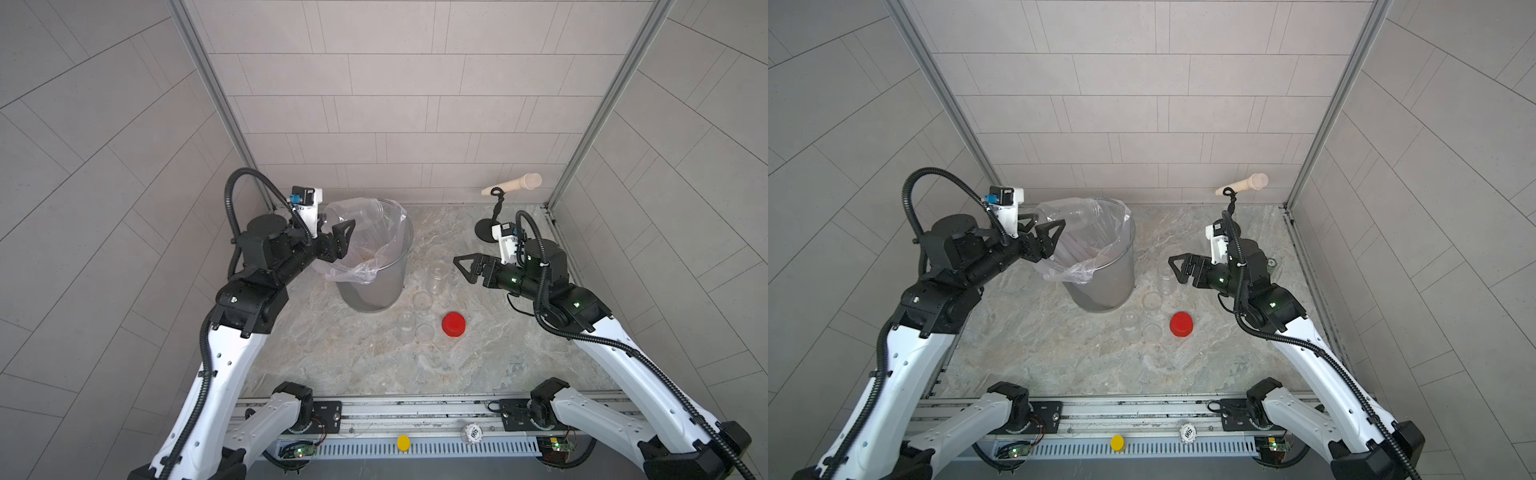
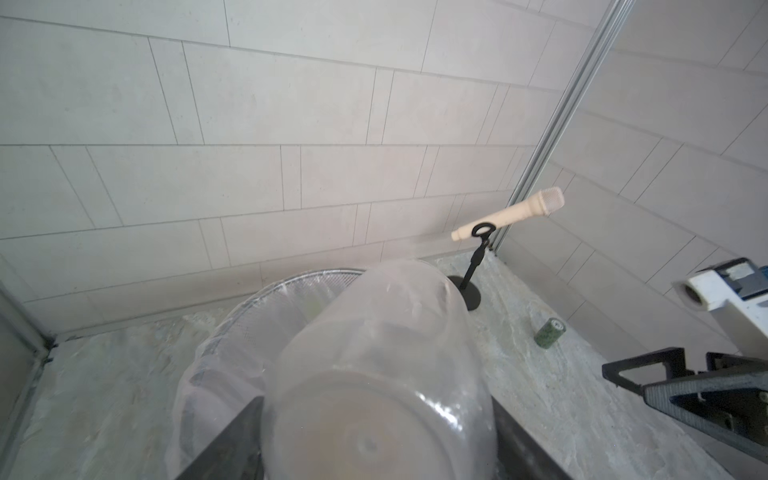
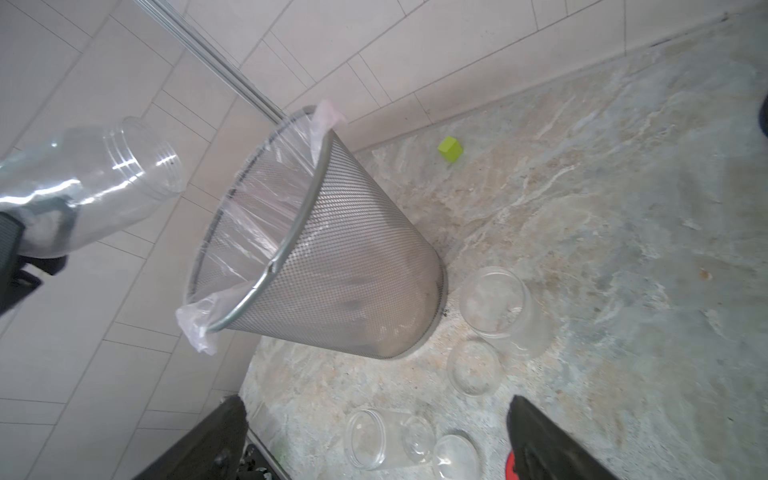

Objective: Empty moldy rice from jars
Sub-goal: Pour the moldy rice from the jar into the trash bin, then adjust the jar.

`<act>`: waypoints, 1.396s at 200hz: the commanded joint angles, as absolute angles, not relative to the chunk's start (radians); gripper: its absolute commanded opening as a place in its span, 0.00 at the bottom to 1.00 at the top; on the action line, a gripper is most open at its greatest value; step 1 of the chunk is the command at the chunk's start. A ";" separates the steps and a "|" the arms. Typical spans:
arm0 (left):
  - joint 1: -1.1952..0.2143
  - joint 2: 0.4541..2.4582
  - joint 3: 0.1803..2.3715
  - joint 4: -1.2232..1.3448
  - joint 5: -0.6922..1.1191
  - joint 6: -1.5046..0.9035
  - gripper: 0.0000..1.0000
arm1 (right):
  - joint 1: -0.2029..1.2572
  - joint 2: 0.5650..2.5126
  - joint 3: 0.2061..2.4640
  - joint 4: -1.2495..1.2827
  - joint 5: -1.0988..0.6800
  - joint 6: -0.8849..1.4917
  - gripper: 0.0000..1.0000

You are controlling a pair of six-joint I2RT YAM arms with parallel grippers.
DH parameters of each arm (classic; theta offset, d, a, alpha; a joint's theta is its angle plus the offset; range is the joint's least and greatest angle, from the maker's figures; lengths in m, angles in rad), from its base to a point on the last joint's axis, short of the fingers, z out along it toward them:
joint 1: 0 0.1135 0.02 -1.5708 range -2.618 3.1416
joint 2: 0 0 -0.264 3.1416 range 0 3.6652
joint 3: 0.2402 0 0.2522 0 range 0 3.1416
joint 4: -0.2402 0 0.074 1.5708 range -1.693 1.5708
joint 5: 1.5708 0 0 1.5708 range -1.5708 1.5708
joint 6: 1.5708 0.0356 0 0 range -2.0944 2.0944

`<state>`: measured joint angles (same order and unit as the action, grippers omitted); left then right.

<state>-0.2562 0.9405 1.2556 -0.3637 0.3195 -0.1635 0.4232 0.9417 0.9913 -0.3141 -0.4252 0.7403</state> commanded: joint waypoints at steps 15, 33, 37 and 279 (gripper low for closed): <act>-0.257 0.878 1.102 0.100 0.424 -0.354 0.19 | 0.450 0.905 0.998 -0.071 -0.420 0.910 1.00; -0.260 0.880 1.034 0.261 0.445 -0.425 0.19 | 0.469 0.908 0.971 0.038 -0.385 0.983 1.00; -0.262 0.884 1.021 0.295 0.453 -0.440 0.19 | 0.476 0.909 0.963 0.064 -0.376 0.998 1.00; -0.458 1.015 0.733 0.885 0.405 -0.557 0.19 | 0.745 1.325 1.187 0.599 -0.229 1.166 1.00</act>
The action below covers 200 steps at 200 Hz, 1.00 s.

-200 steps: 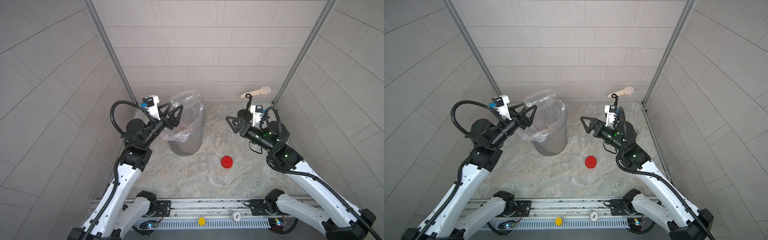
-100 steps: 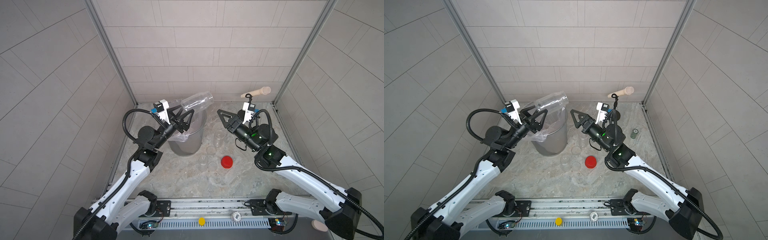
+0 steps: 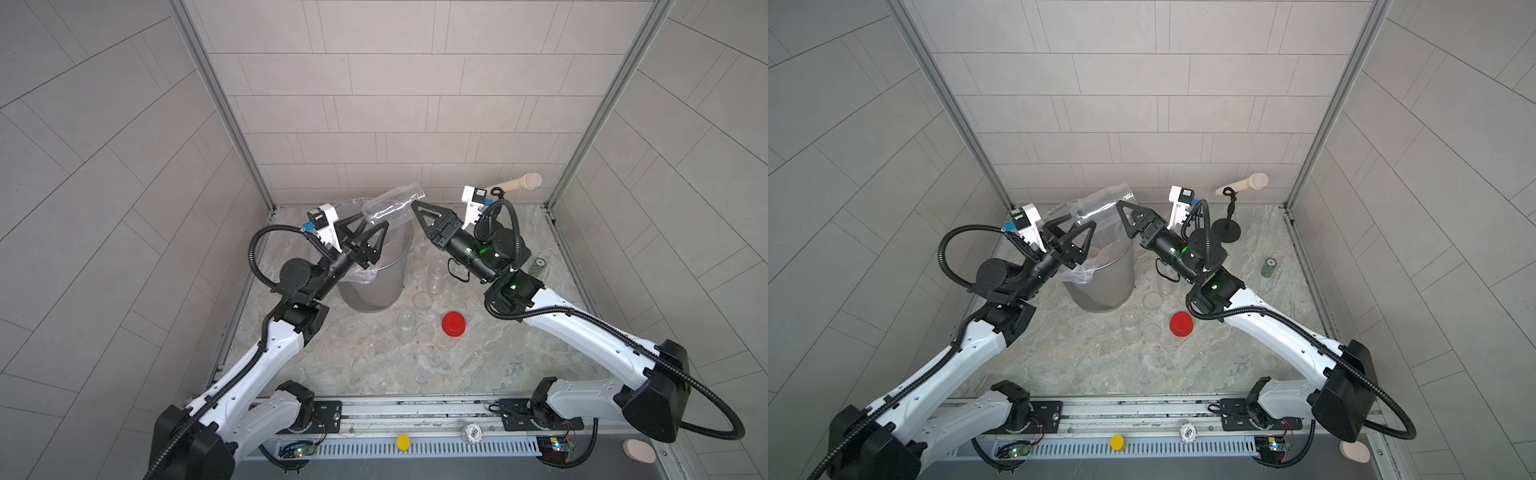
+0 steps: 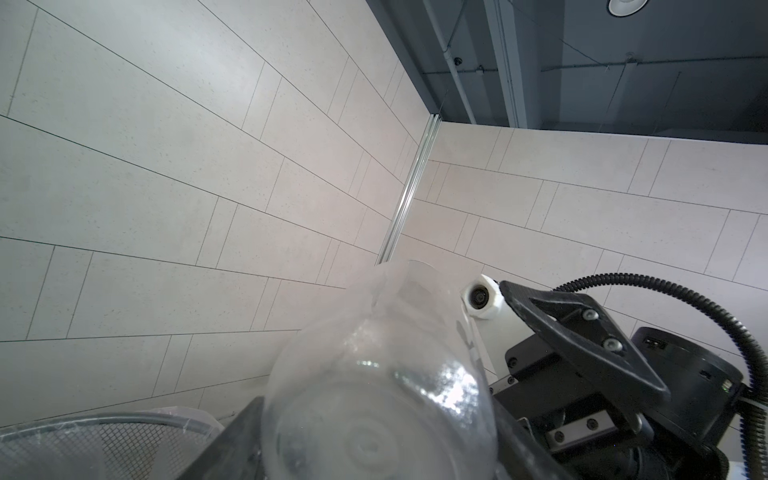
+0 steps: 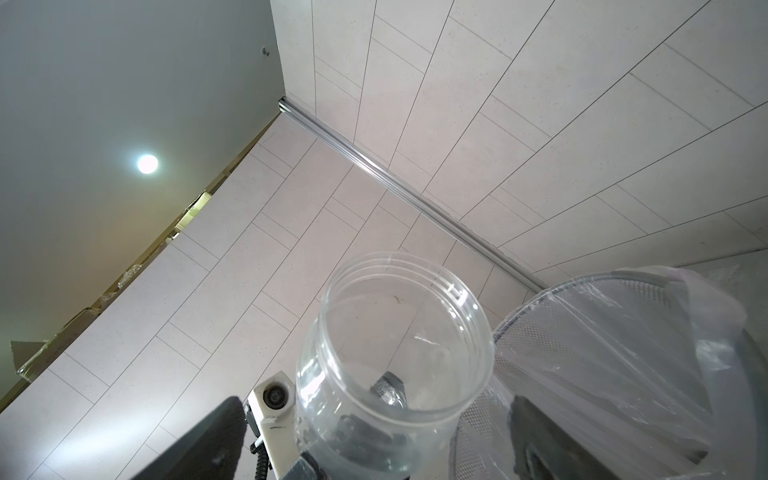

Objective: Empty moldy rice from jars
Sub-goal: Adjust the jar.

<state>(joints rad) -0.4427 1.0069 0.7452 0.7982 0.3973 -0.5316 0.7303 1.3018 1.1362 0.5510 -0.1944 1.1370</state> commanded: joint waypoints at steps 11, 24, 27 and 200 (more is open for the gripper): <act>-0.466 1.024 0.729 0.890 0.410 -0.557 0.19 | 0.747 1.336 1.199 0.599 -0.228 1.163 1.00; -0.478 1.034 0.721 0.910 0.416 -0.560 0.19 | 0.746 1.344 1.210 0.589 -0.224 1.156 1.00; -0.480 1.036 0.720 0.911 0.418 -0.560 0.19 | 0.746 1.345 1.211 0.586 -0.224 1.156 1.00; -0.515 1.062 0.789 0.784 0.462 -0.519 0.89 | 0.747 1.306 1.237 0.285 -0.044 1.021 0.48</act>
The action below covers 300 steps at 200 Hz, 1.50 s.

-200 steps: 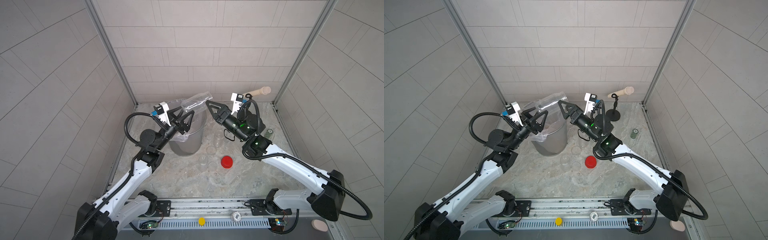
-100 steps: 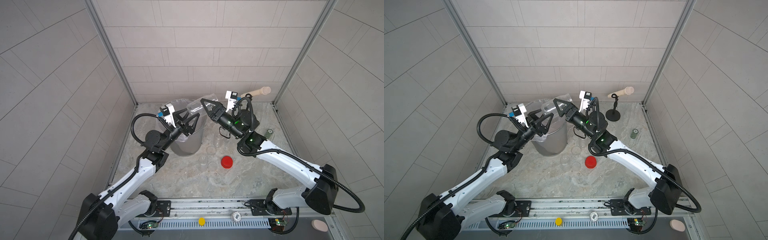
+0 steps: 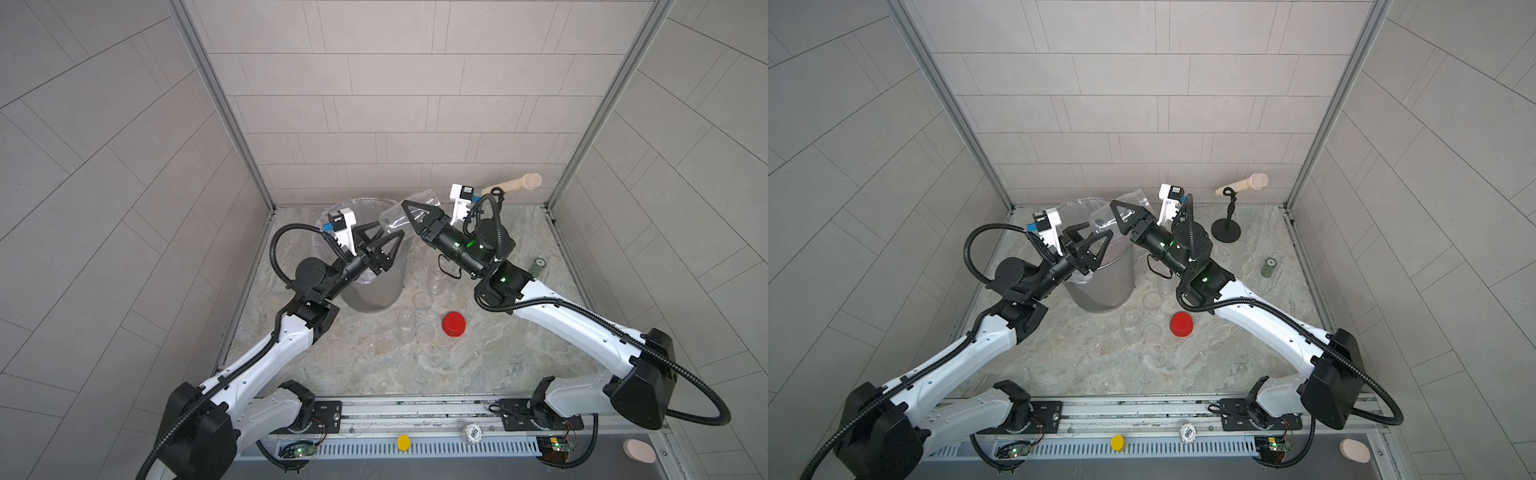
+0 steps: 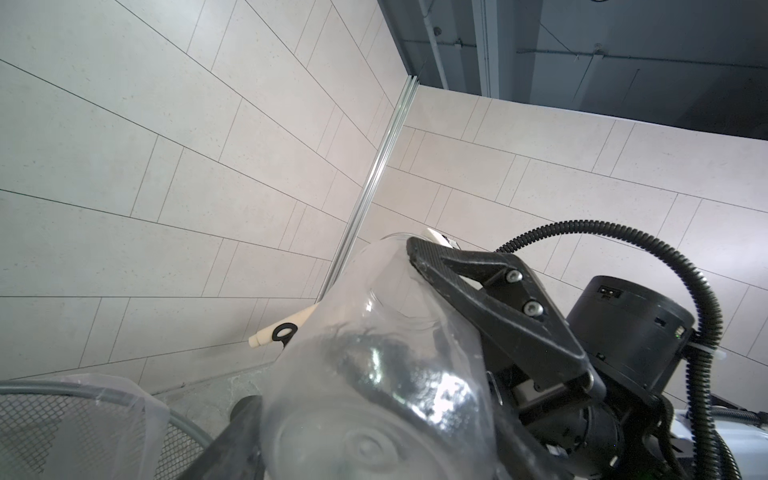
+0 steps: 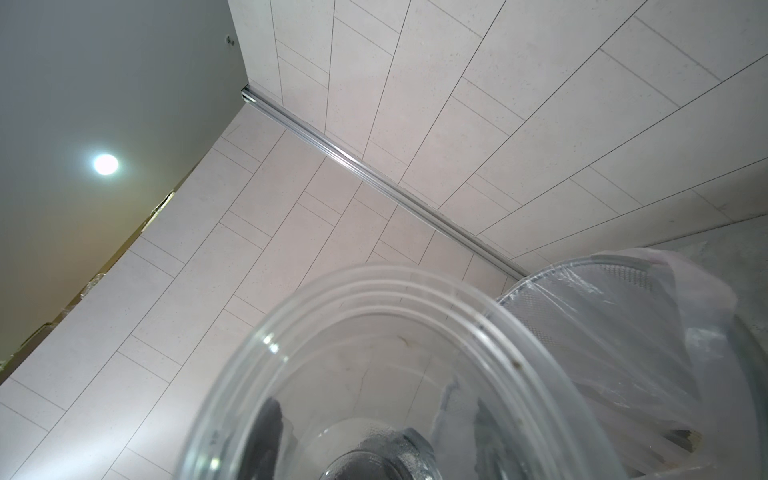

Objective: Empty moldy rice from jars
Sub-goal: Adjust the jar.

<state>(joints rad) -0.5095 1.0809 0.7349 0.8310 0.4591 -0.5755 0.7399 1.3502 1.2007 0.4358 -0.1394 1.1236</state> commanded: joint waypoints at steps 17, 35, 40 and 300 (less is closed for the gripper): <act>-0.515 1.049 0.803 0.723 0.454 -0.482 0.93 | 0.746 1.288 1.254 0.233 -0.027 0.969 0.44; -0.515 1.045 0.824 0.667 0.449 -0.463 1.00 | 0.746 1.277 1.282 0.175 -0.020 0.922 0.44; -0.515 1.045 0.834 0.647 0.449 -0.457 1.00 | 0.746 1.275 1.292 0.154 -0.019 0.907 0.43; -0.650 1.037 1.120 -0.225 0.120 -0.414 1.00 | 0.727 0.788 1.200 -0.561 0.721 0.132 0.43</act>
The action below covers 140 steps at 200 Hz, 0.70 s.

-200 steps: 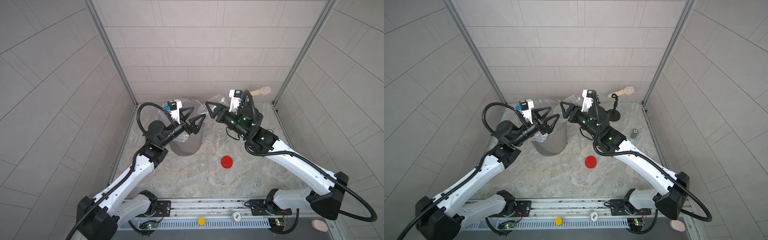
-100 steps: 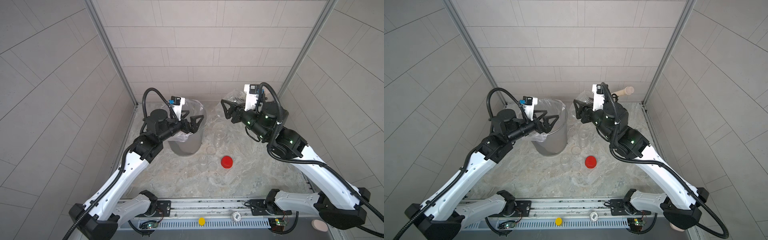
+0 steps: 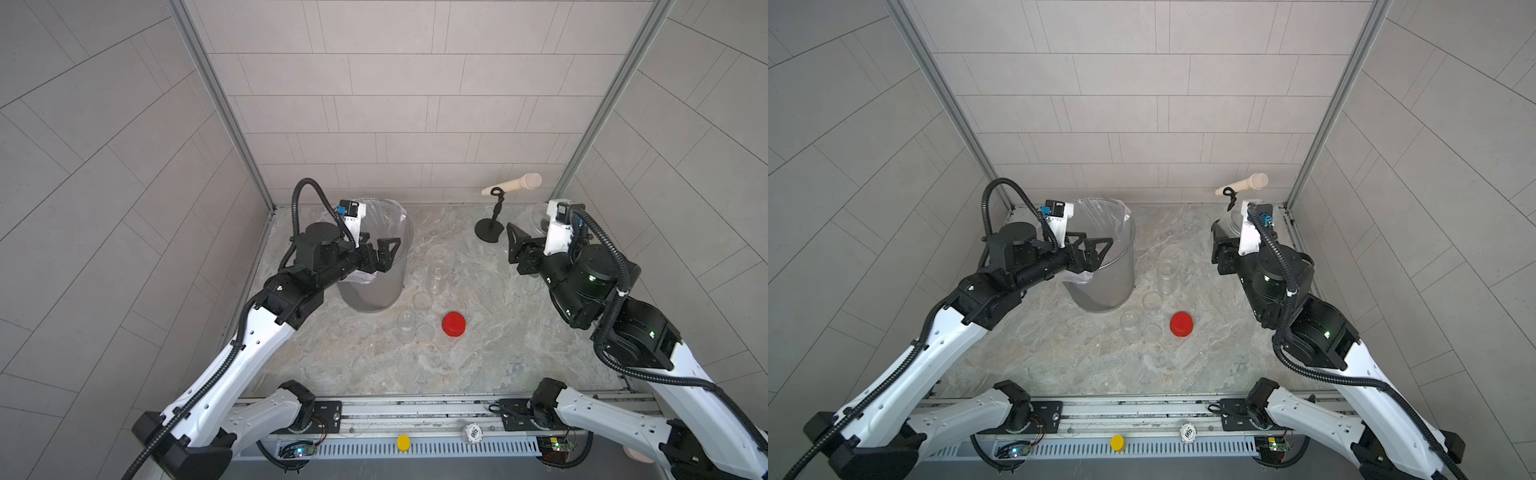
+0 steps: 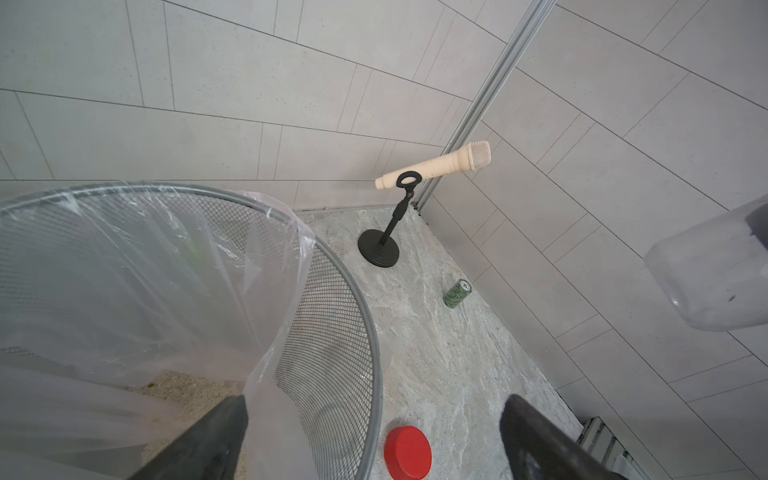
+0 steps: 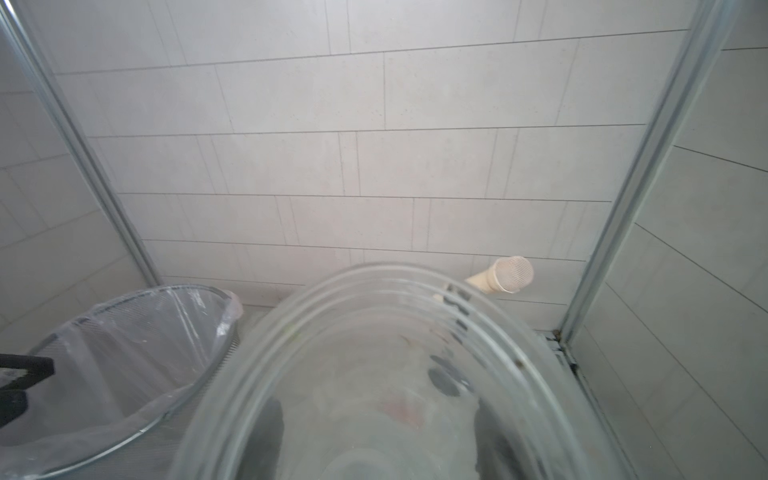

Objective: Empty moldy rice from jars
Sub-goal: Adjust the jar, then adjust the trash bin at the center of the board.

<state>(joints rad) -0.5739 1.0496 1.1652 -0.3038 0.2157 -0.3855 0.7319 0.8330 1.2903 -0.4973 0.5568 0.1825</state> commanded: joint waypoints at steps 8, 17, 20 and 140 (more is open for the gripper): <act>-0.680 1.040 1.114 -0.232 0.092 -0.406 1.00 | 0.726 0.774 1.161 -0.574 0.742 0.141 0.43; -0.709 1.045 1.112 -0.243 0.069 -0.400 1.00 | 0.724 0.758 1.112 -0.576 0.751 0.149 0.43; -0.717 1.046 1.110 -0.245 0.062 -0.398 1.00 | 0.724 0.751 1.094 -0.574 0.750 0.153 0.43; -0.887 1.058 1.015 -0.212 -0.056 -0.374 1.00 | 0.724 0.603 0.776 -0.505 0.685 0.385 0.43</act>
